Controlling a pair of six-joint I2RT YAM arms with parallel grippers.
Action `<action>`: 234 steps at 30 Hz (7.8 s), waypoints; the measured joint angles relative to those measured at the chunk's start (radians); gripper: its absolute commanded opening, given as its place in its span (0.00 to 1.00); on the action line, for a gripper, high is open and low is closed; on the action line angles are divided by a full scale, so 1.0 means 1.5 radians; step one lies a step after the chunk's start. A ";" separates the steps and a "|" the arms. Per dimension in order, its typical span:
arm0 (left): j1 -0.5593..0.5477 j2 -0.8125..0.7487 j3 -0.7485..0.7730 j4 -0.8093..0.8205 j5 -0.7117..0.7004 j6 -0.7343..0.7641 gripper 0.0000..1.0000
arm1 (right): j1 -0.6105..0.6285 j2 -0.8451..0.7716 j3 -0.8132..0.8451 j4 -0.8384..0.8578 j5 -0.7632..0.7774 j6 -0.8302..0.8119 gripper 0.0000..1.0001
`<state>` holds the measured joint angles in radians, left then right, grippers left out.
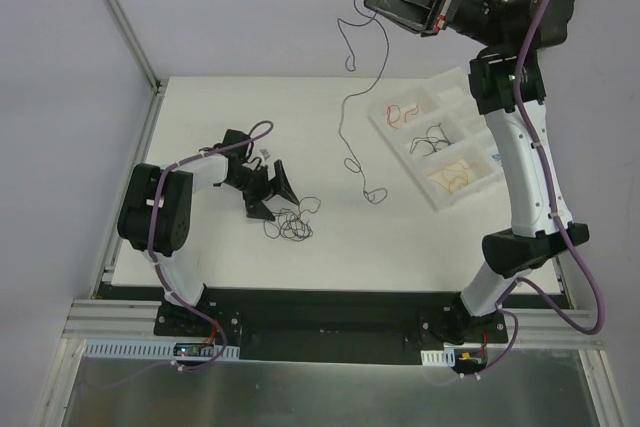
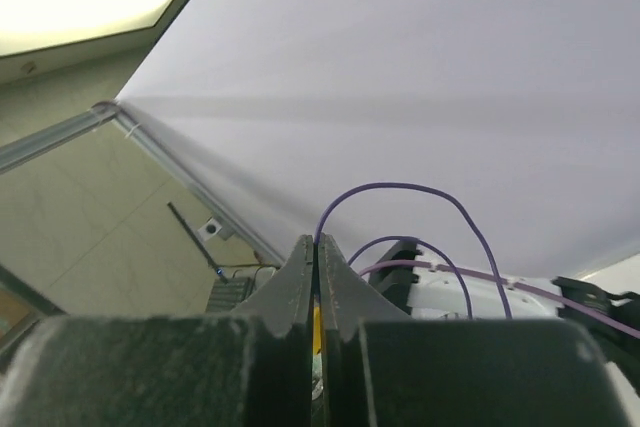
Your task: Untangle the cables
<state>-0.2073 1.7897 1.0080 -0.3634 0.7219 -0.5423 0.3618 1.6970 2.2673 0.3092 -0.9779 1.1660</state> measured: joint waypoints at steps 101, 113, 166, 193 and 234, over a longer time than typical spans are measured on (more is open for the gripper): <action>0.000 -0.124 0.154 -0.220 -0.016 0.104 0.91 | -0.306 0.219 -0.443 -0.542 0.353 -0.634 0.00; 0.000 -0.210 0.081 -0.220 -0.027 0.087 0.91 | -0.270 0.302 -0.325 -0.636 0.418 -0.662 0.26; -0.130 -0.250 -0.039 -0.169 -0.083 0.016 0.88 | 0.157 0.298 -0.497 -0.443 0.207 -0.760 0.44; -0.075 -0.111 0.070 -0.159 -0.048 0.006 0.86 | 0.163 0.114 -0.627 -0.197 0.014 -0.460 0.00; 0.015 -0.179 0.018 -0.080 -0.056 0.007 0.89 | -0.177 -0.104 -0.359 -0.254 0.034 -0.228 0.00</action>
<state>-0.1852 1.5215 1.0344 -0.4839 0.6373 -0.5323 0.0967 1.5406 1.7283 -0.0715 -0.9276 0.8238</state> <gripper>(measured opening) 0.888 0.011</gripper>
